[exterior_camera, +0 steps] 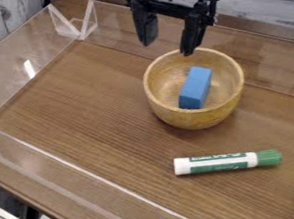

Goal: Remove the blue block from inside the brown bowl and put it on the table

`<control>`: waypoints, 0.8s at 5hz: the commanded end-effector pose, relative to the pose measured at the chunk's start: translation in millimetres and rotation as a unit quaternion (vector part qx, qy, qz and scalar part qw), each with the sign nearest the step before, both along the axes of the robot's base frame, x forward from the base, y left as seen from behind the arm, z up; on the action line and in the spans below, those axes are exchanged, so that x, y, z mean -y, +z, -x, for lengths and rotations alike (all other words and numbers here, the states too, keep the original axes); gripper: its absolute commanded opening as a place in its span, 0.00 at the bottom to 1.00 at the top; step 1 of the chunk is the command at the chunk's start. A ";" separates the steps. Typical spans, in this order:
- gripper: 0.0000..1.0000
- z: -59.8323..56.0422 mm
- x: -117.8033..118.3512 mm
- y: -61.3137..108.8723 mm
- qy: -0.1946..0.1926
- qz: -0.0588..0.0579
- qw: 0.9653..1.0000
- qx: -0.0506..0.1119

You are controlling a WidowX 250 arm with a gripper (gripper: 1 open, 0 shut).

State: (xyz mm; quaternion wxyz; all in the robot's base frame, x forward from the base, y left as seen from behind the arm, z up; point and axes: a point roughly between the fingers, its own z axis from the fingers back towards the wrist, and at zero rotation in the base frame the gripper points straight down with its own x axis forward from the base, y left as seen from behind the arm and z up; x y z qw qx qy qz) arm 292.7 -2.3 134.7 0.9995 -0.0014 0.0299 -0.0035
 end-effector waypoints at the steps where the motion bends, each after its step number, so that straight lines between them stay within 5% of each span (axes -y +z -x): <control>1: 1.00 0.1 6.3 -5.7 -0.003 0.002 1.000 0.002; 4: 1.00 -0.2 21.6 -21.0 -0.010 0.007 1.000 0.021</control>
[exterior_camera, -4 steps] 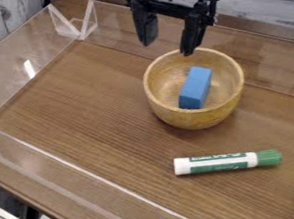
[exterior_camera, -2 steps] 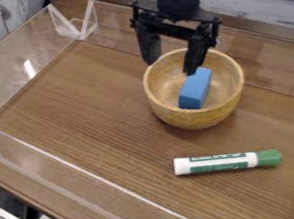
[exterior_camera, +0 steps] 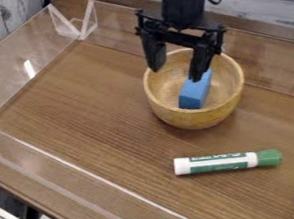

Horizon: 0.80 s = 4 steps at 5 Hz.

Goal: Remove the blue block from inside the brown bowl and put it on the table

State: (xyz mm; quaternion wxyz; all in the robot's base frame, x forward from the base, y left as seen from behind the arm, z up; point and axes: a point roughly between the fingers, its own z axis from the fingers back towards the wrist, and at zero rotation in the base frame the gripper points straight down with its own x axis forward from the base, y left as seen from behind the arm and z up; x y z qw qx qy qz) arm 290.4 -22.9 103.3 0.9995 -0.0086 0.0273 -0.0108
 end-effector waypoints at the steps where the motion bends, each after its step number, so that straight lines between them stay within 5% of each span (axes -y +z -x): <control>1: 1.00 -2.1 3.0 6.2 -0.004 0.001 1.000 0.021; 4: 1.00 -1.5 9.4 -10.5 -0.009 0.003 1.000 0.027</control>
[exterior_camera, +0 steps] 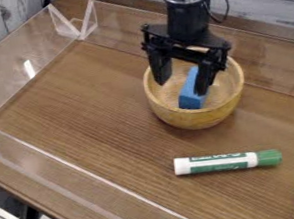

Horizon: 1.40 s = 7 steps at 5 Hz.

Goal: Remove the blue block from inside the brown bowl and put it on the table

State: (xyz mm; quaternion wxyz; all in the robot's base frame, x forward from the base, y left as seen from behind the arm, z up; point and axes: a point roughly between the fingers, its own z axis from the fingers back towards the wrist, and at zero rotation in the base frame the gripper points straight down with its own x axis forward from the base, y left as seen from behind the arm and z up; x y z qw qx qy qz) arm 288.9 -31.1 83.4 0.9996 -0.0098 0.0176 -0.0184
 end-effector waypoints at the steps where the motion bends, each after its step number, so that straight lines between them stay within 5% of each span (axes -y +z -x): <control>1: 1.00 -3.5 3.5 3.2 -0.003 0.003 1.000 0.021; 6: 1.00 -4.8 7.3 -26.6 0.005 0.008 0.999 0.041; 7: 0.00 -5.3 7.4 -29.1 0.006 0.010 0.999 0.042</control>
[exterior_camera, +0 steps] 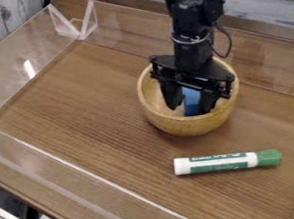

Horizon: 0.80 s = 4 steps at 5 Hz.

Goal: Remove the blue block from inside the brown bowl and put it on the table

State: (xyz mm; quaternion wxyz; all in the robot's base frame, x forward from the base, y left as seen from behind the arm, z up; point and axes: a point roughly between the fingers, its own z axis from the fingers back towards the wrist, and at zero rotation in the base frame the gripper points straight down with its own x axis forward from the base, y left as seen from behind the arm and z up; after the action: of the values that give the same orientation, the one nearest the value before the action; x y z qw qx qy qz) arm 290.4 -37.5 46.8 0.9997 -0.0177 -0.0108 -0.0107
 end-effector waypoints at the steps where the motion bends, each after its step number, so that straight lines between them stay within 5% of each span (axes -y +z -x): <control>1: 0.00 -4.3 0.7 9.1 -0.002 0.002 1.000 0.015; 4: 0.00 -5.8 -1.2 17.5 -0.003 0.003 1.000 0.016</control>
State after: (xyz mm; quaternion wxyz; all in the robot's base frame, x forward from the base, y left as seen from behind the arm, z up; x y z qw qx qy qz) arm 286.2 -37.1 47.7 0.9997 -0.0179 0.0045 -0.0163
